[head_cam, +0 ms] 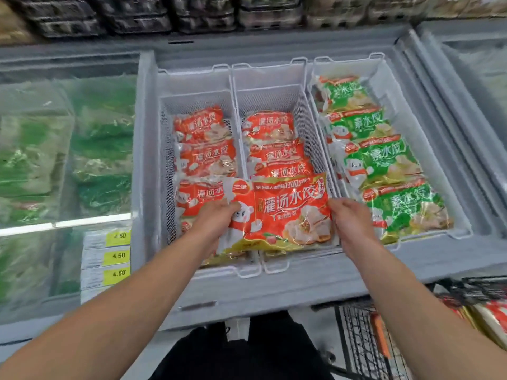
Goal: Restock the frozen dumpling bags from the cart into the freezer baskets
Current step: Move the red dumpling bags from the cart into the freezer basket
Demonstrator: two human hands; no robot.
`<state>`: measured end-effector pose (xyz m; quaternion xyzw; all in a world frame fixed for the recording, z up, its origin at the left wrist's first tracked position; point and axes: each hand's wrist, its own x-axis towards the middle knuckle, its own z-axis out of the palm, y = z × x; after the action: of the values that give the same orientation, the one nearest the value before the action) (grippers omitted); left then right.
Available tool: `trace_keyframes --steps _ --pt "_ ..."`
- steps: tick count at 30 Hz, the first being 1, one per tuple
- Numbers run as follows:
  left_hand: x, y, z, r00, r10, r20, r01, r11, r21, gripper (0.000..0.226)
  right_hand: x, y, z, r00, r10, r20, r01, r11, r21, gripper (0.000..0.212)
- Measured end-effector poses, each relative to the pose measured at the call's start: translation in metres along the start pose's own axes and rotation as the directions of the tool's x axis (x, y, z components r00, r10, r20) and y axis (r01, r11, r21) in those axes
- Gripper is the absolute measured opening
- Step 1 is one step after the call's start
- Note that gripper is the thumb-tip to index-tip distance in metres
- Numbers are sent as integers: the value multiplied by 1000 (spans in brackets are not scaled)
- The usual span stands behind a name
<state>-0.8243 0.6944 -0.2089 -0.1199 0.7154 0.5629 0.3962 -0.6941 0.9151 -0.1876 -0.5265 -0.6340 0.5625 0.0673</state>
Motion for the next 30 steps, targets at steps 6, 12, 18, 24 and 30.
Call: trace_keyframes --steps 6,12,18,24,30 --pt "71 55 60 993 -72 -93 75 997 34 14 115 -41 13 993 -3 120 19 990 -139 12" --pt "163 86 91 975 -110 -194 121 991 47 26 211 -71 46 983 -7 183 49 974 -222 13" --pt "230 124 121 966 -154 -209 166 985 41 8 284 -80 84 968 31 250 27 974 -226 28" --pt "294 134 130 958 -180 -223 185 983 1 16 336 -75 121 964 49 261 0 983 -186 38" --pt "318 113 135 951 -268 -155 296 935 197 48 363 -50 134 891 138 432 70 900 -430 31"
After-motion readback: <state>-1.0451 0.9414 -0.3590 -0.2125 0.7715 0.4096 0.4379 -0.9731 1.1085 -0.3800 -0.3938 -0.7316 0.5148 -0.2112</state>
